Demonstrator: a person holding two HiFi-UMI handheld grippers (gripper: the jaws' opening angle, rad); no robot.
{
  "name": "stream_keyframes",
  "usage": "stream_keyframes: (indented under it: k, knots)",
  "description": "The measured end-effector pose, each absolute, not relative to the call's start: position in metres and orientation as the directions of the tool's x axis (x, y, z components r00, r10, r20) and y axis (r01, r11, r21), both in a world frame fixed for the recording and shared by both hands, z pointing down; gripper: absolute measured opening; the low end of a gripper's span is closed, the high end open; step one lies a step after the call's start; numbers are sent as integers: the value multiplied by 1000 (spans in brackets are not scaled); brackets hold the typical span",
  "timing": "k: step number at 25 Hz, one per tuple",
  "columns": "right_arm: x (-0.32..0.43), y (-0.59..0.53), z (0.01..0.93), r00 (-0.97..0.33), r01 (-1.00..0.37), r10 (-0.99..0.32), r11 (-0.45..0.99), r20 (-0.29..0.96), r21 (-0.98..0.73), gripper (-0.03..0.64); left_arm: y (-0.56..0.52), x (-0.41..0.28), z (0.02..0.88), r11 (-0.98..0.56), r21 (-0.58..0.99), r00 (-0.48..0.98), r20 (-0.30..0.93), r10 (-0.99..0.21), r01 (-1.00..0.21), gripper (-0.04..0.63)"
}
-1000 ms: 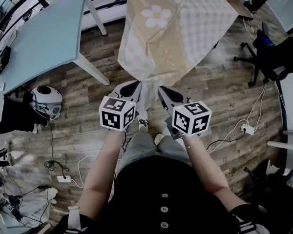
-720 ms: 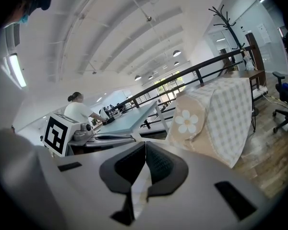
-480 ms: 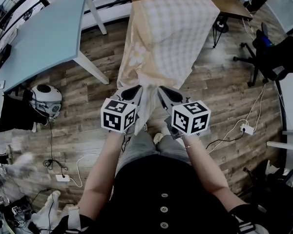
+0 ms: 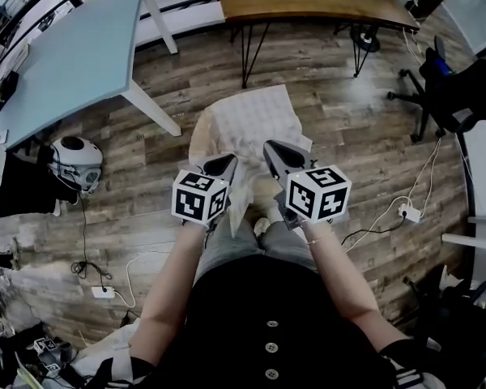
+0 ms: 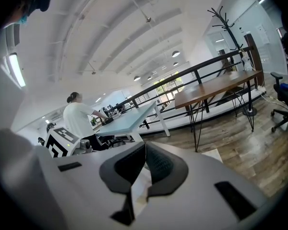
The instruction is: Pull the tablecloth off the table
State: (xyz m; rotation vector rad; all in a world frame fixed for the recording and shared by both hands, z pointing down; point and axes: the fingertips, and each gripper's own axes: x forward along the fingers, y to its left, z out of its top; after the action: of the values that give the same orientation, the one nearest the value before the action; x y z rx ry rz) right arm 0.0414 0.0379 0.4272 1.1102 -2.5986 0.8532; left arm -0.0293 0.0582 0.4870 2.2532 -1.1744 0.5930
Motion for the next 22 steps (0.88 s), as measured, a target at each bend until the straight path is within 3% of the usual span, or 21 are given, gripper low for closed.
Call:
stream_keyframes:
  k: [22]
  knots:
    - [42, 47, 432, -716, -698, -572, 575, 401, -425, 28, 64, -29, 486, -450, 270, 516, 584, -626, -851, 17]
